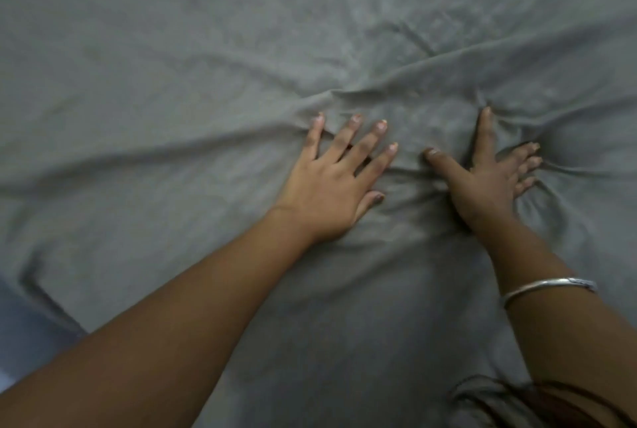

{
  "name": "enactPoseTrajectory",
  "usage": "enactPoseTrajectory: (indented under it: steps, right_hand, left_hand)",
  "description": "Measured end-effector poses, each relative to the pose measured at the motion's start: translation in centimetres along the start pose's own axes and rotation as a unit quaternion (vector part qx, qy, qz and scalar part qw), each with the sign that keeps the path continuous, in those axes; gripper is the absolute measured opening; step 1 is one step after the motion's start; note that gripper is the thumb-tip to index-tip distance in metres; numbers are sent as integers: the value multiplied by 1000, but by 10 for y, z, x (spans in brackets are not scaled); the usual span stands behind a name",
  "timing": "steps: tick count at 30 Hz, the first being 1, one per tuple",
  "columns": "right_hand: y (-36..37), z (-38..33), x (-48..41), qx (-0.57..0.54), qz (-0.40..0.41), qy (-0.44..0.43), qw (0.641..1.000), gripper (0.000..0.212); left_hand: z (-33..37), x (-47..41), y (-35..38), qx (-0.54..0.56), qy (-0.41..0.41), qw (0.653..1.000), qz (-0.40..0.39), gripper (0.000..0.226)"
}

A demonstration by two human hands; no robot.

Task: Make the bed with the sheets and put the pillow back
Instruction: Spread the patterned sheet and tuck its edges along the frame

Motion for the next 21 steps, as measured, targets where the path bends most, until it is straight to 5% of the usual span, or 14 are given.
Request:
enactPoseTrajectory:
  steps: [9,14,21]
  right_hand:
    - [-2,-14,43,162,9,-31,986,87]
    - [74,-50,127,264,14,-189,946,91]
    - [132,-110,148,274,-2,-268,924,79]
  left_hand:
    - [-27,91,-4,42,-120,992,-8,71]
    - [-33,146,0,21,-98,995,-7,70]
    - [-81,166,8,-12,-166,986,-27,69]
Point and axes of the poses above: each hand's wrist, its own x-axis away from the middle knuckle, its own y-axis out of the palm, z = x × y, the point moved 4 cm from there along -x, towards the middle knuckle, and after that the axes turned 3 degrees about -y, right-handed, at the moved point
